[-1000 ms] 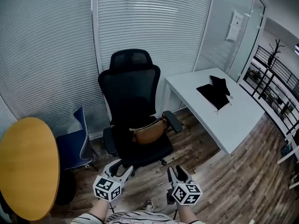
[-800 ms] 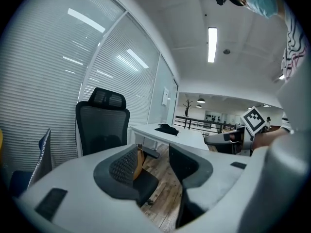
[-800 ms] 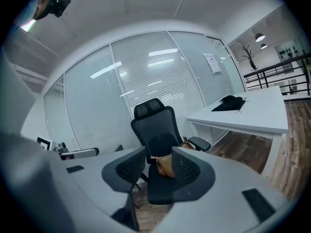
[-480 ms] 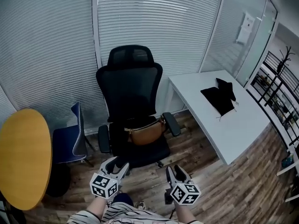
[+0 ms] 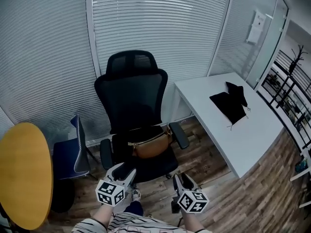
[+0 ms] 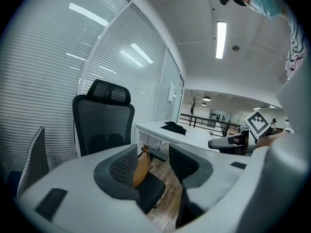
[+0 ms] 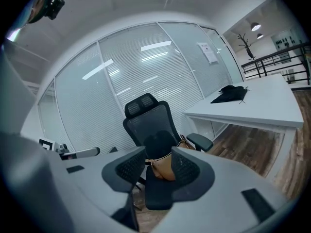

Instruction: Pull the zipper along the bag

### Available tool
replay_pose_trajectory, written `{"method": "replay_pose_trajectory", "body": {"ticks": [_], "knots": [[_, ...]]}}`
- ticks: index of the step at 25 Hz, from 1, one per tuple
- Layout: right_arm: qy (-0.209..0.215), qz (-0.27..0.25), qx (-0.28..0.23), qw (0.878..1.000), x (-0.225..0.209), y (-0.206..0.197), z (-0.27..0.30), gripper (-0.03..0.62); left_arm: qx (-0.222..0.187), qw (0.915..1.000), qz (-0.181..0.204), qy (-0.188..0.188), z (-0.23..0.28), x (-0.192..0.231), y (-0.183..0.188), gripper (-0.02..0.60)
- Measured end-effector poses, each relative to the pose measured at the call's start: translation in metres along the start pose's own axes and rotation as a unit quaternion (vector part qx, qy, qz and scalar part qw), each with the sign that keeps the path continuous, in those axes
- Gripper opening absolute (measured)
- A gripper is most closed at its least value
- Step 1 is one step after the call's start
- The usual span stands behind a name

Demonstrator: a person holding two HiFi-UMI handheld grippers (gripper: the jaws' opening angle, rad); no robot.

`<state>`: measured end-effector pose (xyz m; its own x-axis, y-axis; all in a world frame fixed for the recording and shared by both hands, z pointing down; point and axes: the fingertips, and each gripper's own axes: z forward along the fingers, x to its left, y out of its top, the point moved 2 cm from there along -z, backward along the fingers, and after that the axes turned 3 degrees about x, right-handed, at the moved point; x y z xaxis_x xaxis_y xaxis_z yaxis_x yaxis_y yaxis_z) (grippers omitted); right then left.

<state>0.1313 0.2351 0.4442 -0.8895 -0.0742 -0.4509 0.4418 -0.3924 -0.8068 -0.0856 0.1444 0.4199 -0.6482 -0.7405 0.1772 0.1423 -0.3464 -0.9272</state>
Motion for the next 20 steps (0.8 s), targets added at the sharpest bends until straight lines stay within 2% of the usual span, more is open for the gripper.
{"method": "replay_pose_trajectory", "body": {"ticks": [7,20], "knots": [[-0.004,0.001,0.005,1.0,0.009,0.023,0.061,0.161,0.007,0.9999,0.001,-0.012,0.042,0.045,0.024,0.179],[-0.011,-0.001,0.018,1.0,0.034,0.036,0.171,0.161,0.042,0.9989,-0.008,-0.02,0.093,0.141,0.027,0.179]]}}
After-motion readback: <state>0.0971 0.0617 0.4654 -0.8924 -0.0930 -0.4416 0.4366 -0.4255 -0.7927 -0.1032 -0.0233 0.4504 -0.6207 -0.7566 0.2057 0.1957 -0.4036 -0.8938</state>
